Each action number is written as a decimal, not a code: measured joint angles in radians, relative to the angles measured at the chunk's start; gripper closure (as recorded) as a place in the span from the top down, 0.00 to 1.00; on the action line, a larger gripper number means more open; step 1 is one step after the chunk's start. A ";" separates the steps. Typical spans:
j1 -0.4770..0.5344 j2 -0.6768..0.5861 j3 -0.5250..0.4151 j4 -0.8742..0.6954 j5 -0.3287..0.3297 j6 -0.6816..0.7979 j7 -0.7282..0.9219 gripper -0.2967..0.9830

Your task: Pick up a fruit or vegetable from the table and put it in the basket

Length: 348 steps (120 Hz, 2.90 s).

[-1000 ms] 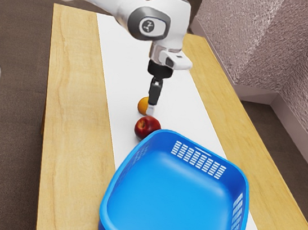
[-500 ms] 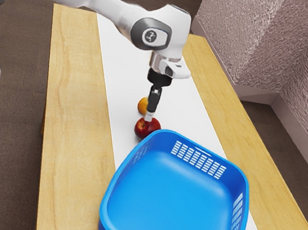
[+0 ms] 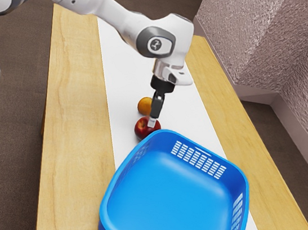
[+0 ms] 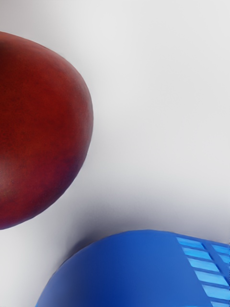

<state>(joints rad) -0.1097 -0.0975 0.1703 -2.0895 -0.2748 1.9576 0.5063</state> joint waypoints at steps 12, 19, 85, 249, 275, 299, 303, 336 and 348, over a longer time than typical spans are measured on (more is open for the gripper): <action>0.006 0.011 0.000 0.000 -0.007 0.003 0.003 0.76; 0.008 0.021 0.000 0.001 -0.009 0.004 0.005 0.76; 0.007 0.087 0.000 0.008 -0.035 0.014 0.015 0.76; 0.060 -0.009 0.015 0.150 -0.075 0.045 0.022 0.56; -0.058 -0.009 -0.028 0.218 -0.082 0.045 0.023 0.55; -0.083 -0.002 -0.092 0.244 -0.085 0.046 0.018 0.54; -0.079 -0.001 -0.116 0.247 -0.085 0.046 0.017 0.54; -0.144 0.071 -0.289 0.314 -0.104 0.072 -0.002 0.53; -0.177 0.090 -0.305 0.327 -0.106 0.087 -0.009 0.54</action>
<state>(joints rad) -0.2871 -0.0075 -0.1343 -1.7627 -0.3808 2.0445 0.4973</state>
